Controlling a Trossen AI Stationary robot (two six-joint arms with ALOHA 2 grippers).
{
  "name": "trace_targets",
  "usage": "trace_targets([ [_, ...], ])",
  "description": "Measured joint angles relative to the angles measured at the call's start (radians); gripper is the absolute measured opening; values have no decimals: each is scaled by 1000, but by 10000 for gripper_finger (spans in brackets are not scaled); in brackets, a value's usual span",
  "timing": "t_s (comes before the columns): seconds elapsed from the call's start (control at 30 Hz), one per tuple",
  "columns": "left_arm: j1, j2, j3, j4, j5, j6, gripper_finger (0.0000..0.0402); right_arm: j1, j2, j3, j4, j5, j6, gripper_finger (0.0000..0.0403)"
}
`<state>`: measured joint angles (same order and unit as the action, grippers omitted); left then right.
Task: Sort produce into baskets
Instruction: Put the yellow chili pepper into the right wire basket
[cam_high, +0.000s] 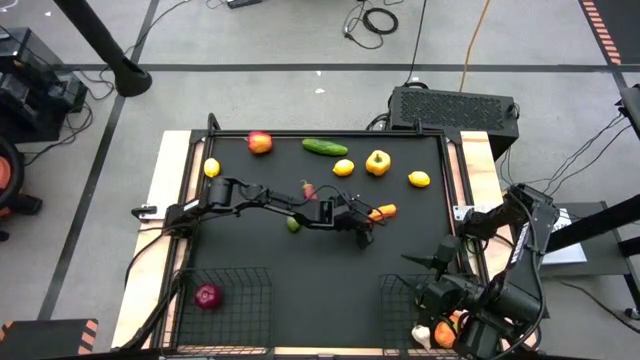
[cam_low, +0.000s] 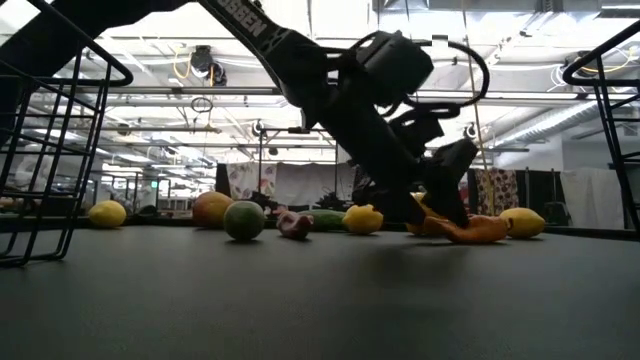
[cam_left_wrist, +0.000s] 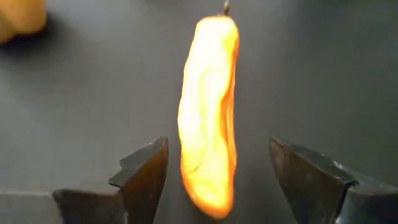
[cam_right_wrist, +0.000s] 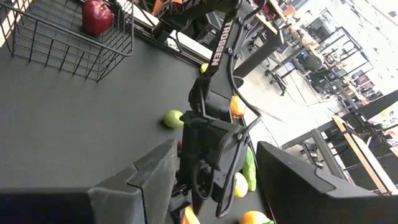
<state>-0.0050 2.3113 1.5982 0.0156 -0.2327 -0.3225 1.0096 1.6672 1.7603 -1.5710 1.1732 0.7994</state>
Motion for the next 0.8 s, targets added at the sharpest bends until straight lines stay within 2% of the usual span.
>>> trace_targets([
  [0.2,7,5,0,3,-3,63,266,0,0,0,0,0,0,212],
  [0.6,5,5,0,-3,24,129,134,0,0,0,0,0,0,212],
  [0.8,6,5,0,-2,23,162,98,0,0,0,0,-16,0,212],
])
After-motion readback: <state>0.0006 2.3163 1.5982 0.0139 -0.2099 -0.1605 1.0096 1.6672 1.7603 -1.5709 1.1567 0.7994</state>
